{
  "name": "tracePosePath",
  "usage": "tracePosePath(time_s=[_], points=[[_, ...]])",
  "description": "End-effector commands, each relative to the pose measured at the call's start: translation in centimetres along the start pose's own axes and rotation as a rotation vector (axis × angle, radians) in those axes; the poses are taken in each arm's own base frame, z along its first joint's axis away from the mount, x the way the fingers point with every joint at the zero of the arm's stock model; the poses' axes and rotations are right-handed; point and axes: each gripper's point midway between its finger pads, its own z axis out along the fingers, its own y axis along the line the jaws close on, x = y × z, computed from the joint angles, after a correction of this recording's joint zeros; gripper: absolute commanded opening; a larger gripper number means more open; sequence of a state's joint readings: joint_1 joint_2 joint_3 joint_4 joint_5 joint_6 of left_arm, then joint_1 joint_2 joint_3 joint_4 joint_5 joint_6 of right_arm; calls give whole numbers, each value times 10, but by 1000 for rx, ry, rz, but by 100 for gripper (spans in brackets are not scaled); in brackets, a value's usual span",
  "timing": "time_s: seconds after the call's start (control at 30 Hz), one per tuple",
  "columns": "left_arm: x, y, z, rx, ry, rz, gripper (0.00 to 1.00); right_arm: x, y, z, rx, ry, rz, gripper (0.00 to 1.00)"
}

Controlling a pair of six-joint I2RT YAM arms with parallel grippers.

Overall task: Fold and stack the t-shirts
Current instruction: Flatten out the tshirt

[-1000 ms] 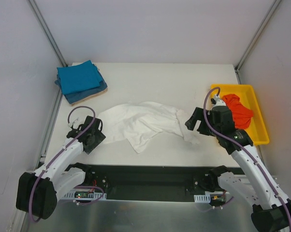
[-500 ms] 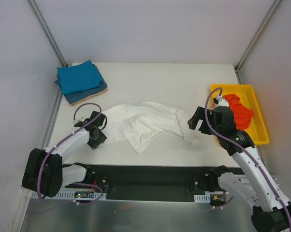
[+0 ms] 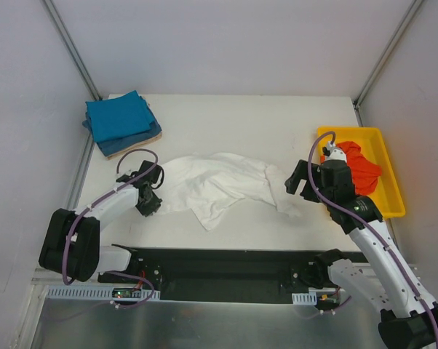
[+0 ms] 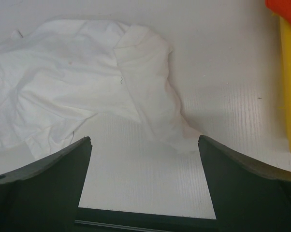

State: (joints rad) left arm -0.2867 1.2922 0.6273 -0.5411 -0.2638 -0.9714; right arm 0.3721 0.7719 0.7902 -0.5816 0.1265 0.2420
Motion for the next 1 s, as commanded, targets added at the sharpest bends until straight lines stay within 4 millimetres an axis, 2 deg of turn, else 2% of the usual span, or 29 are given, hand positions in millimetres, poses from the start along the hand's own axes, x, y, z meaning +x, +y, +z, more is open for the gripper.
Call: tracePosePath(time_s=[0.0, 0.13, 0.23, 0.33, 0.43, 0.47, 0.57, 0.73, 0.77, 0.9, 0.93, 0.97], points=[[0, -8, 10, 8, 18, 50, 2, -6, -2, 1, 23, -19, -13, 96], [-1, -16, 7, 40, 26, 71, 0, -3, -4, 4, 37, -1, -16, 96], [-4, -16, 1, 69, 3, 88, 0, 6, -5, 8, 51, 47, -3, 96], [-7, -12, -8, 105, -35, 86, 0, 25, -7, 13, 65, 145, 2, 96], [-10, -6, -17, 152, -91, 66, 0, 51, -2, 16, 21, 256, 4, 97], [-12, -4, -19, 163, -113, 59, 0, 66, 0, 16, -2, 308, 20, 97], [-17, 4, -28, 211, -191, 46, 0, 91, -1, 20, 2, 372, 37, 98], [-20, 7, -43, 320, -273, 3, 0, 110, 0, 31, 42, 405, -5, 99], [-20, 7, -44, 333, -281, -1, 0, 114, -1, 37, 65, 418, -17, 97], [-25, 4, -56, 387, -319, -5, 0, 110, 14, 55, 83, 428, -86, 87], [-25, 4, -56, 388, -318, -4, 0, 108, 15, 59, 96, 434, -109, 79], [-25, 4, -56, 389, -322, -3, 0, 107, 11, 63, 135, 441, -123, 74]])
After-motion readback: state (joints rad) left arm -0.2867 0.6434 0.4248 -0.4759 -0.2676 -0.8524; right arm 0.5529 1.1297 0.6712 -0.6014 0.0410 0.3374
